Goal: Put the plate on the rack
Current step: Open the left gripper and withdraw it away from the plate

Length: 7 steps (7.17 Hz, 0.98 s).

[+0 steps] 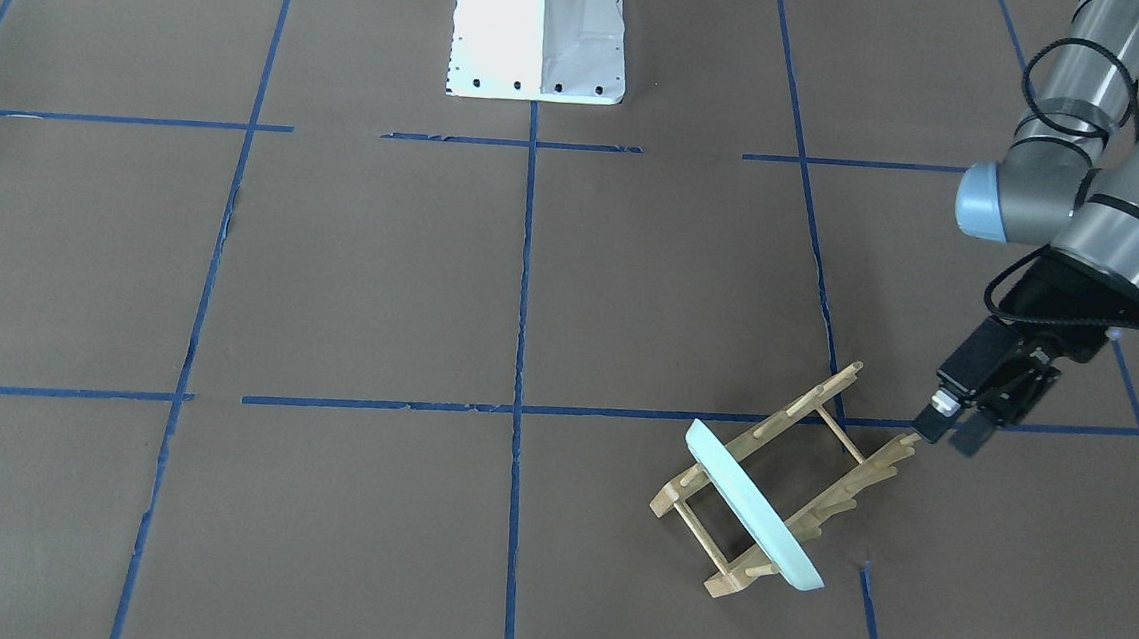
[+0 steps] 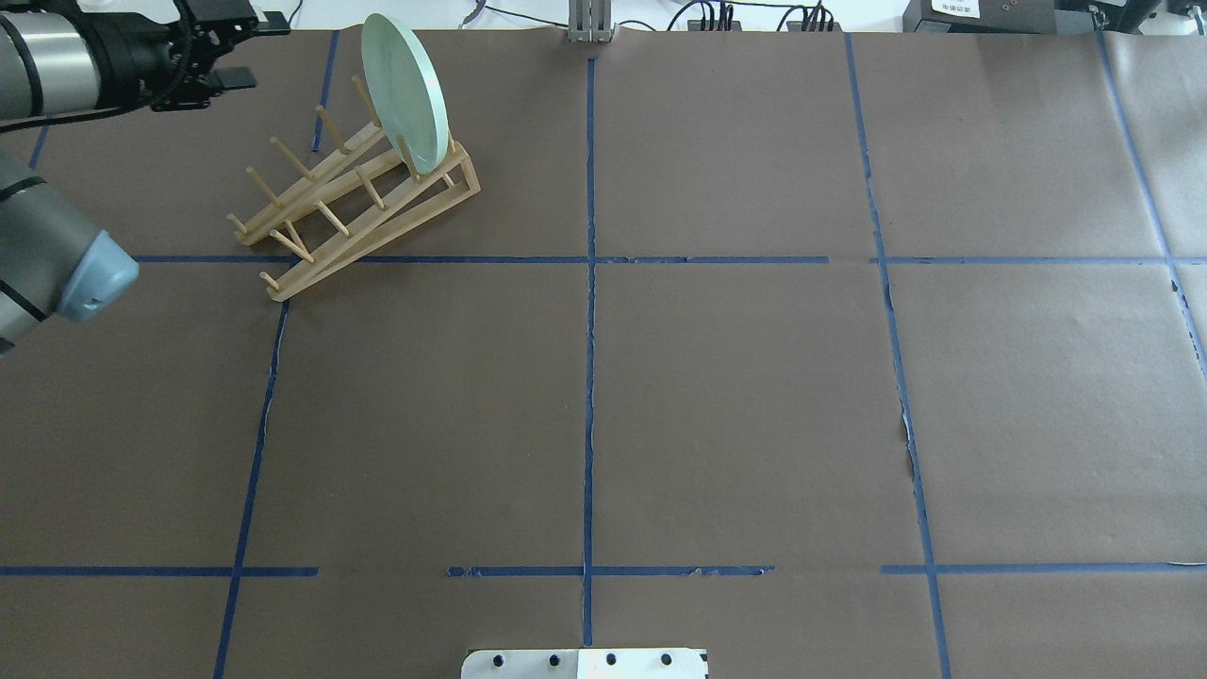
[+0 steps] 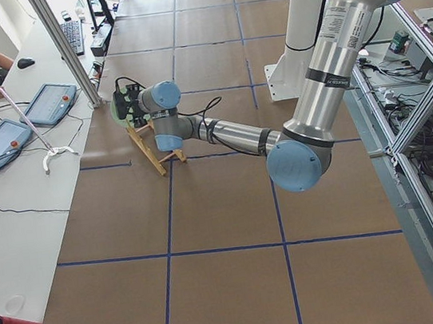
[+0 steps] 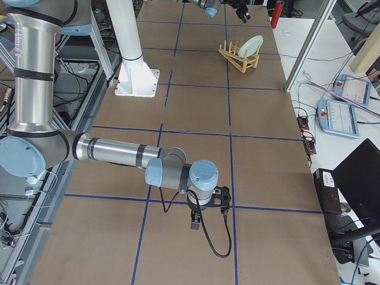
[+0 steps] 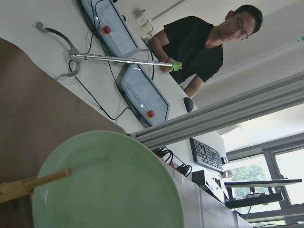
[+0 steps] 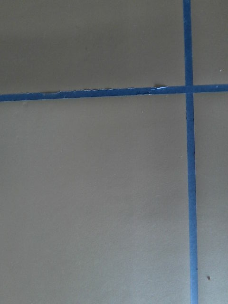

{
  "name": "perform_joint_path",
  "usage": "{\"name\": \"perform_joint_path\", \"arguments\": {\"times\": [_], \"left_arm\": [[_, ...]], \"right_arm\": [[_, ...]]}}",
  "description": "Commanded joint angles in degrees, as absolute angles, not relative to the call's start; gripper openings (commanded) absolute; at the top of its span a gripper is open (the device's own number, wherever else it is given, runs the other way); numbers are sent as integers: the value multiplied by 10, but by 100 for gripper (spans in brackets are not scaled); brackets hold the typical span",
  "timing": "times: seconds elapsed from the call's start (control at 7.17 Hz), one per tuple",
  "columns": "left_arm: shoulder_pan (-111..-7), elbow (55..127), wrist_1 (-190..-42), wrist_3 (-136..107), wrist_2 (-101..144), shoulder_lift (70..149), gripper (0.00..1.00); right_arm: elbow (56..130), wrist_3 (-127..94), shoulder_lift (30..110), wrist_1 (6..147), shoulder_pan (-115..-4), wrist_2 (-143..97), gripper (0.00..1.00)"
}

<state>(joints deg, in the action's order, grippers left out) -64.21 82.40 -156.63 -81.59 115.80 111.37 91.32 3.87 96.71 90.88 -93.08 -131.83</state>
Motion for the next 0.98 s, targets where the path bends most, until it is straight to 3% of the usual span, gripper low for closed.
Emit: {"name": "perform_joint_path", "arguments": {"times": [0.0, 0.28, 0.7, 0.84], "left_arm": [[-726, 826, -1419, -561, 1241, 1065, 100], [-773, 830, -1343, -334, 1243, 992, 100], [-914, 872, -1016, -17, 1262, 979, 100], [-922, 918, -939, -4, 1311, 971, 100]], "right_arm": [[913, 39, 967, 909, -931, -1318, 100], [913, 39, 967, 909, -931, -1318, 100], [913, 39, 967, 909, -931, -1318, 100], [913, 39, 967, 909, -931, -1318, 100]]}}
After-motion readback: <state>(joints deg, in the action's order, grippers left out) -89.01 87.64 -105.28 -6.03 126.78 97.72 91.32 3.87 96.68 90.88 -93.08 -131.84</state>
